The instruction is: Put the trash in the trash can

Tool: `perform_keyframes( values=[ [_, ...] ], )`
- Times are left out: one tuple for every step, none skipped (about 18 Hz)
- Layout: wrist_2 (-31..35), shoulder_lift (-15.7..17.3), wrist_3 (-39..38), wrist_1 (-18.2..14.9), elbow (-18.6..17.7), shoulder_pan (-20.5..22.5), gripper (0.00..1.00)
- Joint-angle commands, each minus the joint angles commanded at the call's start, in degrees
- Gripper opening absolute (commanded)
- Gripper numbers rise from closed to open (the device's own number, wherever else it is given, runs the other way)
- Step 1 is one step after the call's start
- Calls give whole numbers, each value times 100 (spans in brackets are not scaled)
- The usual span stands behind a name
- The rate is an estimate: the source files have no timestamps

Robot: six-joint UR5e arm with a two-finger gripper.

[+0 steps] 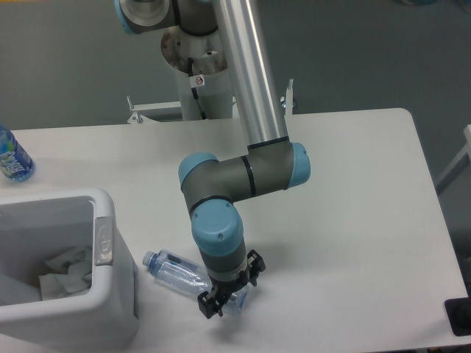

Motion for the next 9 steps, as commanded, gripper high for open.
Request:
perform_keyframes(
  values=[
    [70, -9, -9, 0, 0, -52, 89],
    [140, -18, -9, 0, 0, -70, 89],
    [176, -35, 0, 0, 0, -96, 89],
    [176, -35, 0, 0, 0, -97, 87],
    [185, -27, 0, 0, -17, -97, 86],
    [185, -35, 0, 0, -35, -97, 85],
    [185, -27, 0, 0, -35, -97, 85],
    [185, -27, 0, 0, -27, -97, 84],
    [185, -27, 0, 0, -26, -97, 82]
  ],
)
